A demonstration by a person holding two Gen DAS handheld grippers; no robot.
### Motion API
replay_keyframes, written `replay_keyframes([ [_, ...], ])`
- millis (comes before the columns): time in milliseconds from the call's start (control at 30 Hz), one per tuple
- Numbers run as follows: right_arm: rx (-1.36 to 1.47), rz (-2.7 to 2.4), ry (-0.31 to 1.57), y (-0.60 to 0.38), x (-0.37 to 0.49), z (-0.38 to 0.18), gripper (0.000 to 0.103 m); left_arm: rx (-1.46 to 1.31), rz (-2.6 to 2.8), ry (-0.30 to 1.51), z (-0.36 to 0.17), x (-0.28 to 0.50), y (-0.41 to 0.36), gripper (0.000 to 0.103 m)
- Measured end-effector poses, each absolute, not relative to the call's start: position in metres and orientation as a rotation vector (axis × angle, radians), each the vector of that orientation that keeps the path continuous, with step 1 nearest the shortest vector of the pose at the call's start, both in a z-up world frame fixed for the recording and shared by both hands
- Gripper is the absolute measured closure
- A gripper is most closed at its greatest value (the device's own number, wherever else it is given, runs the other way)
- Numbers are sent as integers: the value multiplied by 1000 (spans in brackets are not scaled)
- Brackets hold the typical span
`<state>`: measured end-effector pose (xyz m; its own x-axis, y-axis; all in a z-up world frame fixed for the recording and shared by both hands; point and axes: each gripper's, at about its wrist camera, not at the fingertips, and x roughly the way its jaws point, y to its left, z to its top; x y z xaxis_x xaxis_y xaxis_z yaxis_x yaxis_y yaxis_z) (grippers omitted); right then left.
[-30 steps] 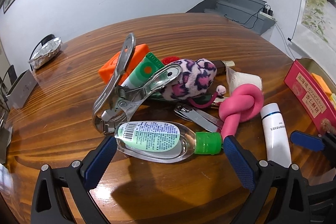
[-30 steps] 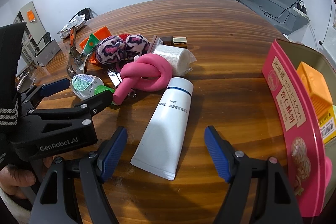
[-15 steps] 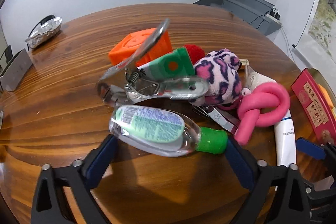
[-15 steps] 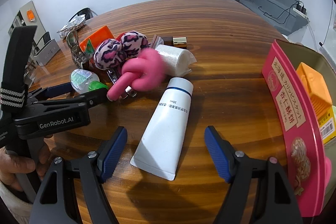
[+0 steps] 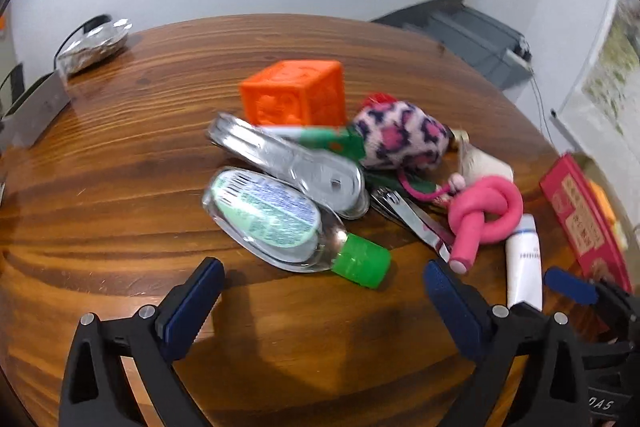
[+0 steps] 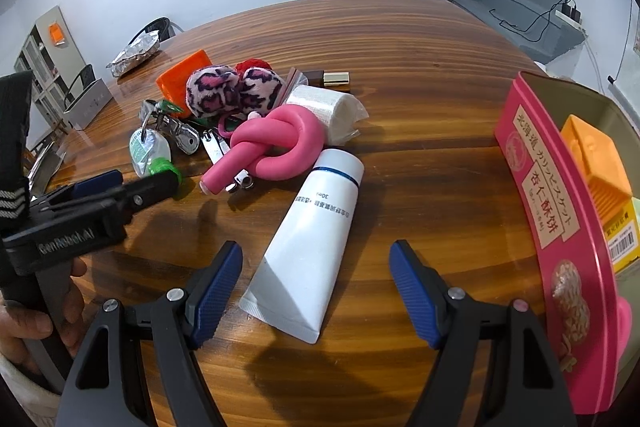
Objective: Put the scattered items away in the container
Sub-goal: 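Grasp the clear sanitizer bottle with the left gripper and lift it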
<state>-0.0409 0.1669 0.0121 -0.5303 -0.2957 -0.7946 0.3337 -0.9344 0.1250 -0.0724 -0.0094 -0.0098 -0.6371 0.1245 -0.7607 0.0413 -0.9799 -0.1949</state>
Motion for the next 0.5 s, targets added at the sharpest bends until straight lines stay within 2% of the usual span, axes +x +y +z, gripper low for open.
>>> replay_keyframes([
  [333, 1266, -2470, 85, 163, -39, 12, 24, -1359, 2863, -375, -16, -98, -20, 1],
  [500, 1268, -2465, 86, 163, -38, 12, 24, -1442, 2889, -250, -25, -108, -11, 1],
])
